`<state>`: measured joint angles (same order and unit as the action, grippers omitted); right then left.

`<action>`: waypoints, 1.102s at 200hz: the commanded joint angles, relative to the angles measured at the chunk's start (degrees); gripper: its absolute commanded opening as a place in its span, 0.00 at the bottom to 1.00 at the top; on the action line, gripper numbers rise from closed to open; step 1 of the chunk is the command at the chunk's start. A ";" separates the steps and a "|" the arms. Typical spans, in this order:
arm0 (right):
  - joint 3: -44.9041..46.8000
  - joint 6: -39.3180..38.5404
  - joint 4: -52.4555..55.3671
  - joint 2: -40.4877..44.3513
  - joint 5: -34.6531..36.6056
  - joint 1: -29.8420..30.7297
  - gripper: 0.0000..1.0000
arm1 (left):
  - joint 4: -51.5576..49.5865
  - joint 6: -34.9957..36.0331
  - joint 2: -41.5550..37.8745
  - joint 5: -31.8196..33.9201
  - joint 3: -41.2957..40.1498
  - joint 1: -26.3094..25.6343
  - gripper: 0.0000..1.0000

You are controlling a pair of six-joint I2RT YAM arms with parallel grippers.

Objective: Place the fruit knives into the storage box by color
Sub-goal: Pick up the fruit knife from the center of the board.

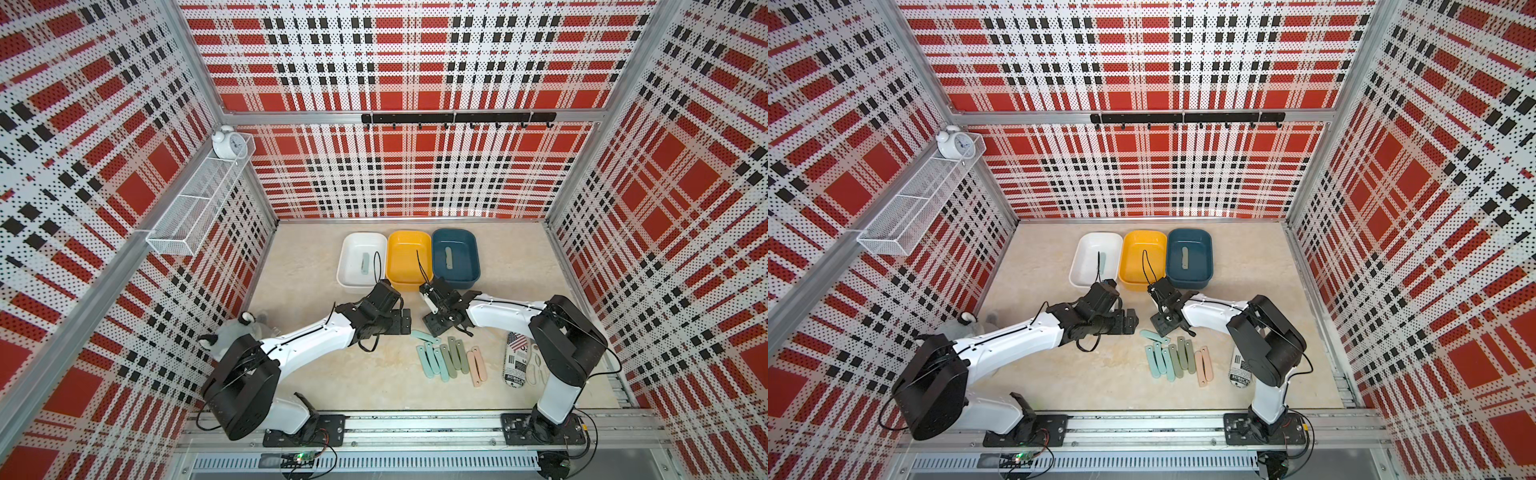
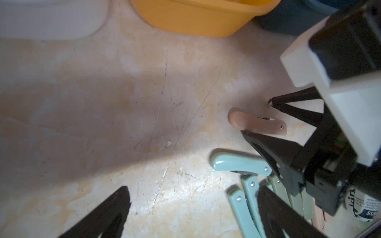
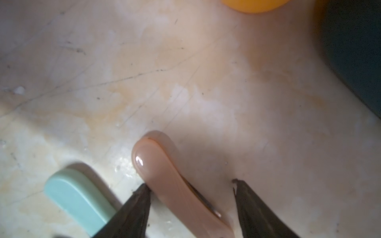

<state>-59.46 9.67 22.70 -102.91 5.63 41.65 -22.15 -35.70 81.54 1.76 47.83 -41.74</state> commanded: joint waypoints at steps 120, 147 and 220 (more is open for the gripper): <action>-0.23 6.66 6.76 -1.16 -1.98 -4.07 0.28 | -0.42 2.31 0.43 0.78 2.99 1.57 0.98; -1.61 7.11 7.35 -0.26 -1.76 -4.12 0.26 | -0.84 2.15 -0.40 1.23 3.06 1.96 0.98; -15.88 10.90 8.17 2.37 -2.20 -4.03 0.26 | 0.09 0.68 -2.52 2.18 4.45 4.89 0.99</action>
<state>-68.55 18.72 31.20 -102.19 2.81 37.80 -22.46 -34.48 80.82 3.14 49.87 -38.09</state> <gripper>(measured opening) 0.264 0.984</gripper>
